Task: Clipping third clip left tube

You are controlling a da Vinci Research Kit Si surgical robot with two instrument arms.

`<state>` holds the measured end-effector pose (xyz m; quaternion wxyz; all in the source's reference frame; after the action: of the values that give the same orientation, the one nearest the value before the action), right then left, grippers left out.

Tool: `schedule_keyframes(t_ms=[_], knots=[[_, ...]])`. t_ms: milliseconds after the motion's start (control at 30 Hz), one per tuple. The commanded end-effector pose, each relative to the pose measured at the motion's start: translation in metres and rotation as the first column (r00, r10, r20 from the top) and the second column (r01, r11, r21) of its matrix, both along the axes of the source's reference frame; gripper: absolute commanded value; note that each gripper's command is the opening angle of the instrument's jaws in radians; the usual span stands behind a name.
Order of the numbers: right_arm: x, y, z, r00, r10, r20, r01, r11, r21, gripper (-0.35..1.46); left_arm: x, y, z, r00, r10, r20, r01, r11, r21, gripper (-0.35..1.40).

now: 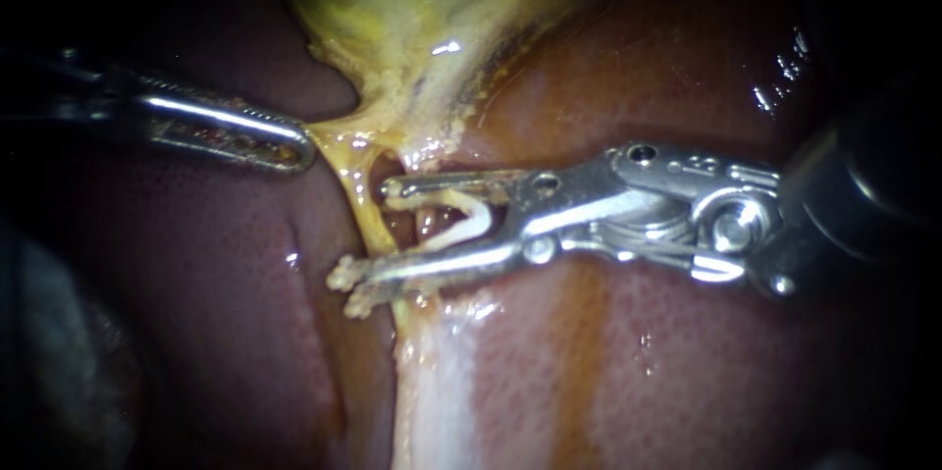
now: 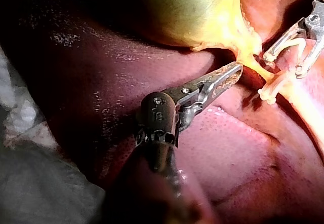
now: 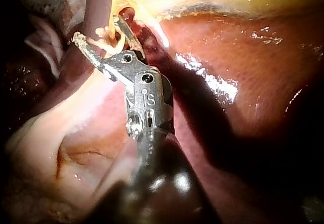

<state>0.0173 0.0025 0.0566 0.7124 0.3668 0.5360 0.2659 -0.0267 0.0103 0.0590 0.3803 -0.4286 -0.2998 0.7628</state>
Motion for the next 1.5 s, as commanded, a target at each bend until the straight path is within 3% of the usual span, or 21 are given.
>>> schedule_keyframes(t_ms=[33, 367, 567, 700, 967, 1367, 1500], knots=[[-0.0003, 0.0001, 0.0006, 1.0000, -0.001, 0.004, 0.001, 1.000, 0.009, 0.47, 0.0000, 0.0000, 0.0000, 1.0000, 0.000, 0.000, 0.000, 1.000, 0.000, -0.35], [-0.0010, 0.0000, 0.0044, 0.9996, 0.010, 0.027, -0.012, 0.997, 0.072, 0.46, 0.0000, 0.0000, 0.0000, 1.0000, 0.000, 0.000, 0.000, 1.000, 0.000, -0.35], [-0.0005, -0.0002, 0.0053, 0.9993, 0.015, 0.035, -0.019, 0.996, 0.090, 0.46, 0.0000, -0.0001, 0.0001, 1.0000, -0.003, -0.002, 0.003, 1.000, -0.002, -0.35], [0.0008, 0.0000, 0.0054, 0.9992, 0.016, 0.036, -0.019, 0.996, 0.091, 0.46, 0.0000, -0.0001, 0.0001, 1.0000, -0.003, -0.002, 0.003, 1.000, -0.002, -0.35], [0.0032, 0.0001, 0.0053, 0.9999, 0.010, -0.008, -0.009, 0.992, 0.125, 0.46, -0.0001, -0.0001, 0.0001, 1.0000, -0.003, -0.002, 0.003, 1.000, -0.002, -0.35], [0.0057, 0.0004, 0.0049, 0.9969, 0.054, -0.058, -0.043, 0.984, 0.172, 0.46, -0.0002, -0.0001, 0.0002, 1.0000, -0.002, -0.001, 0.002, 1.000, -0.001, -0.35], [0.0058, 0.0006, 0.0038, 0.9947, 0.049, -0.091, -0.031, 0.982, 0.185, 0.46, -0.0002, -0.0001, 0.0002, 1.0000, -0.001, -0.001, 0.001, 1.000, -0.002, -0.35]])
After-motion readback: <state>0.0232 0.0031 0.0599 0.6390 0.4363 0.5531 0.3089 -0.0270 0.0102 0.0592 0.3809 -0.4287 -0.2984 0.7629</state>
